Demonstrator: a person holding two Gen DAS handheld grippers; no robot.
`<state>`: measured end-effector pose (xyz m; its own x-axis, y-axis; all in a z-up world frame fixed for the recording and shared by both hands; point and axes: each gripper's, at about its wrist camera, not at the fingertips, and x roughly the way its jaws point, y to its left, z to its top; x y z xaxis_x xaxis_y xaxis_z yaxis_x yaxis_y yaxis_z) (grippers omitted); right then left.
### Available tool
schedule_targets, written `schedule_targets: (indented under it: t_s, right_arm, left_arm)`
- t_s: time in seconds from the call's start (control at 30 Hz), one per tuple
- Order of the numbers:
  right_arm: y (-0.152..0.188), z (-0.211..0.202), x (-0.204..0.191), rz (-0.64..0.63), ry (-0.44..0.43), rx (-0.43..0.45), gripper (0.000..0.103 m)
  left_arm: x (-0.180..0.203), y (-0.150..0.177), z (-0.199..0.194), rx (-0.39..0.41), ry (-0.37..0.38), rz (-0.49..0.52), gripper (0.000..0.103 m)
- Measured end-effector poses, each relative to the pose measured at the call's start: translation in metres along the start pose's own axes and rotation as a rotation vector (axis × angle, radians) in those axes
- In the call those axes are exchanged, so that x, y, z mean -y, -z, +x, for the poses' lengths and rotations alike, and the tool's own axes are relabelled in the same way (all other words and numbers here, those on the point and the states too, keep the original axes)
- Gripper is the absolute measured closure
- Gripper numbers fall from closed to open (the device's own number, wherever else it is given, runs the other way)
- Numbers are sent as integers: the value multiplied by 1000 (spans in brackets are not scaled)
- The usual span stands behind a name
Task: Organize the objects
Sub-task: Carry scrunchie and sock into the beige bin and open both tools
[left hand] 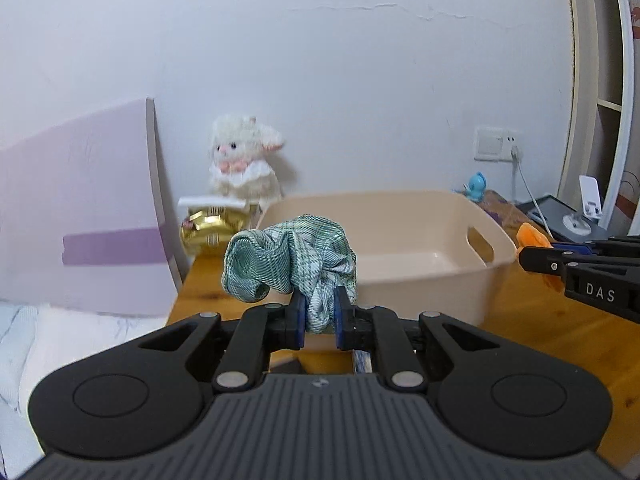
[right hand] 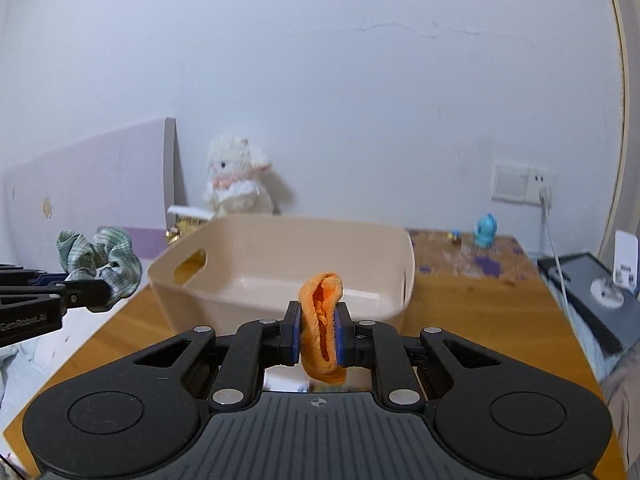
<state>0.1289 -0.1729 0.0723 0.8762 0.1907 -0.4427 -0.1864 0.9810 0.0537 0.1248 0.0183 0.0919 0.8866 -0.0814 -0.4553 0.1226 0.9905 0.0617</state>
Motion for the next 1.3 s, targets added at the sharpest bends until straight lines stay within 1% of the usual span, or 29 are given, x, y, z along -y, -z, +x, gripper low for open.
schedule_targets:
  t_s: [0.13,0.2,0.27,0.47,0.63,0.77,0.9,1.03,1.1,1.17,1.2,1.27,1.3]
  right_arm:
    - [-19,18,0,4,5,21,88]
    - [-27,30,1,8,6,22,88]
    - [-34,45,1,8,10,16,88]
    - [-47,92,4,14,36,-27,88]
    - [-50,129,9,-2,69,-80,88]
    - [-44,161,12,-22,82,-165,88]
    - [-34,182,9,-51,78,-247,88]
    - [-28,191,5,-78,86,-290,87]
    - [-26,196,6,-70,83,-313,86]
    - [-23,198,8,-66,84,-327,76]
    - [-22,198,8,-66,85,-327,68]
    - [-22,193,9,-63,87,-314,64]
    - [-23,190,9,-63,89,-307,60]
  left_arm:
    - [0,-14,26,13,-2,22,88]
    - [-1,-19,46,1,-8,20,88]
    - [-4,-23,66,-16,-3,9,88]
    - [-4,-38,116,-53,2,25,88]
    - [2,-40,162,-142,11,46,88]
    - [6,-32,195,-230,0,62,88]
    - [10,-26,213,-306,4,77,88]
    - [13,-19,227,-385,12,88,87]
    - [11,-18,228,-392,15,76,83]
    - [11,-18,228,-399,17,76,79]
    - [11,-18,228,-403,12,81,76]
    - [10,-19,226,-400,2,80,66]
    - [10,-20,225,-392,-1,73,54]
